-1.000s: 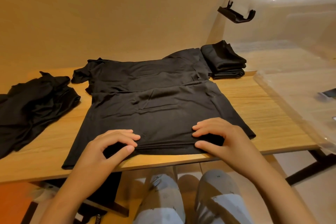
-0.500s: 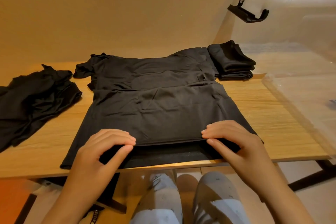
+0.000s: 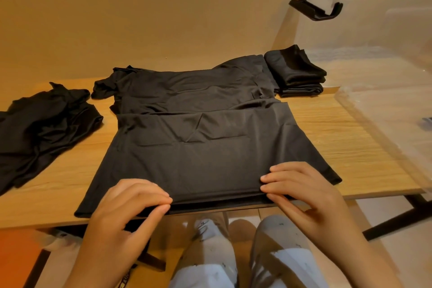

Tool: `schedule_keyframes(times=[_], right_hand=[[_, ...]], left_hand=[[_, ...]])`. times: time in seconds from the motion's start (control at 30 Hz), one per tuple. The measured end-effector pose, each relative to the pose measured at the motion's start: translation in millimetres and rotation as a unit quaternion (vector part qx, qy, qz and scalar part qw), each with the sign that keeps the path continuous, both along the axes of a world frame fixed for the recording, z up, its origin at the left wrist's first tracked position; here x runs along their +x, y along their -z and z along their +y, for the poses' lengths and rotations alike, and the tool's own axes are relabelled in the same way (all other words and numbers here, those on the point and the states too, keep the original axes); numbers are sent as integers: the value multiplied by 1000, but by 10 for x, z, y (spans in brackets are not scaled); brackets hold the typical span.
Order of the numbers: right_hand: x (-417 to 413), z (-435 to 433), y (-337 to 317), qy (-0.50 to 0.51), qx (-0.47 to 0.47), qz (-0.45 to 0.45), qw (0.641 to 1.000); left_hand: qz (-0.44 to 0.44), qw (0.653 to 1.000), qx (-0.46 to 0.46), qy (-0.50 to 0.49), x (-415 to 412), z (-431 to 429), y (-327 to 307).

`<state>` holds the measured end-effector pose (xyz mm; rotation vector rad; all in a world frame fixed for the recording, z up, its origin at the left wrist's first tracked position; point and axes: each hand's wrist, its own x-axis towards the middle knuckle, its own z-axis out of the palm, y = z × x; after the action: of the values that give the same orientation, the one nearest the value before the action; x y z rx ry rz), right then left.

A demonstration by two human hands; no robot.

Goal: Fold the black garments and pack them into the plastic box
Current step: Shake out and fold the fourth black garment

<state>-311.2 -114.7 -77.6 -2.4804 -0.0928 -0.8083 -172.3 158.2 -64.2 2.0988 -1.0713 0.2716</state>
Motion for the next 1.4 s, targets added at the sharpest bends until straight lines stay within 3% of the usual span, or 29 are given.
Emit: schedule_keyframes(times=[0.1, 0.5, 0.73, 0.97, 1.17, 1.4], right_hand=[[-4, 11, -23, -2, -9, -9, 1000], [-24, 12, 23, -15, 48, 45, 998], [-48, -18, 55, 13, -27, 83, 996], [-103, -98, 119, 123, -95, 87, 984], [-191, -161, 246, 172, -99, 92, 976], [-186, -146, 240, 178, -102, 80, 975]], left_hand=[[-29, 1000, -2, 5, -16, 0, -20], [-4, 1000, -13, 0, -33, 9, 131], [-14, 999, 30, -1, -4, 89, 136], [-4, 988, 139, -72, 148, 348, 161], [39, 981, 163, -95, 180, 490, 167], [24, 979, 172, -109, 160, 489, 202]])
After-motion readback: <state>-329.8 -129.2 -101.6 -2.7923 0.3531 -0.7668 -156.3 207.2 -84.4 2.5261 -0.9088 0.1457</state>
